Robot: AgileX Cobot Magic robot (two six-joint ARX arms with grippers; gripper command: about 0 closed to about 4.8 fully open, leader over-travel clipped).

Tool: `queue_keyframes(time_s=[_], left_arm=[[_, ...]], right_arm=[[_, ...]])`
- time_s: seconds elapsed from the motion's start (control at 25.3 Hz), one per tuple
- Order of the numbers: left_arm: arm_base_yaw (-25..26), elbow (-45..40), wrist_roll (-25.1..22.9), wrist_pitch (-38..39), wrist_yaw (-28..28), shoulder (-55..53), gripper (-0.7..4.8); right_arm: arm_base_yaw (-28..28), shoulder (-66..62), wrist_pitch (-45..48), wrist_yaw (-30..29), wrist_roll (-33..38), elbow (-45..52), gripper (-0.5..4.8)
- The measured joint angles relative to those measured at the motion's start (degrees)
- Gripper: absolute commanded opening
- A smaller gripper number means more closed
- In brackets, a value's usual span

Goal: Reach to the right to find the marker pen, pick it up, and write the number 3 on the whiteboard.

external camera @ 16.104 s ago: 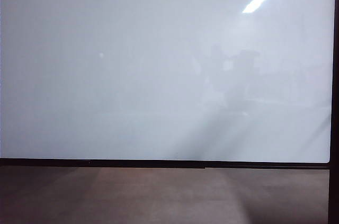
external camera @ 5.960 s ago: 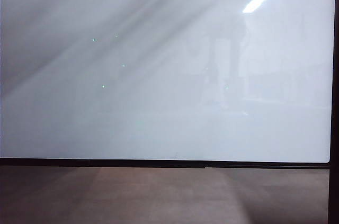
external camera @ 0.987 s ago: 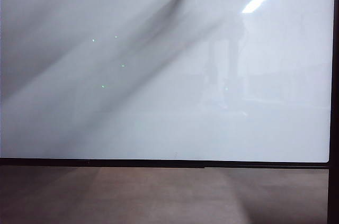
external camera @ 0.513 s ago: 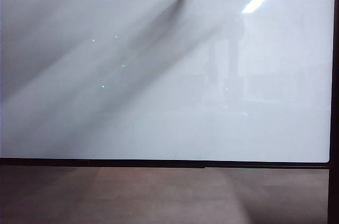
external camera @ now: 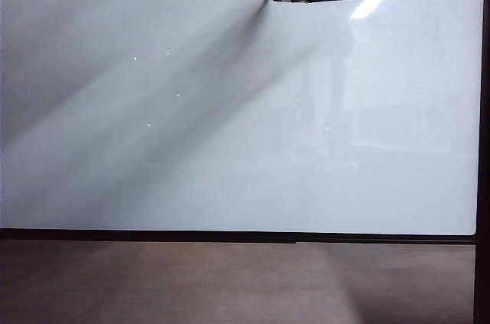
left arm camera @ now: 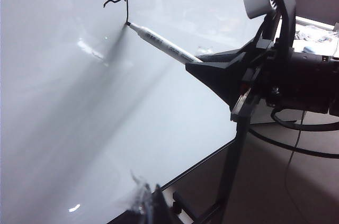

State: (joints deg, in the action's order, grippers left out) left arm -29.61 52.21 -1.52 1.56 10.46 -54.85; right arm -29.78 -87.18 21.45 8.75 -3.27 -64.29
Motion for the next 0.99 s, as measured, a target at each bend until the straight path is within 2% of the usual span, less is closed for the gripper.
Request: queue_keyframes(time_s=[0.12,0.32,0.99], left_arm=[[0.00,0.00,0.00,0.02,0.00,0.00,-0.05],[0.00,-0.02,0.02,0.94,0.00,0.00,-0.05],[0.02,-0.02,0.00,1.05,0.00,0.35,-0.05]], right_arm=[[0.02,0.37,-0.37,-0.79,0.02,0.02,0.49],[0.15,0.70,-0.39,-5.68,0.02,0.00,0.49],[0.11,-3.04,5.97,-7.45,0.02,0.07,0.49]])
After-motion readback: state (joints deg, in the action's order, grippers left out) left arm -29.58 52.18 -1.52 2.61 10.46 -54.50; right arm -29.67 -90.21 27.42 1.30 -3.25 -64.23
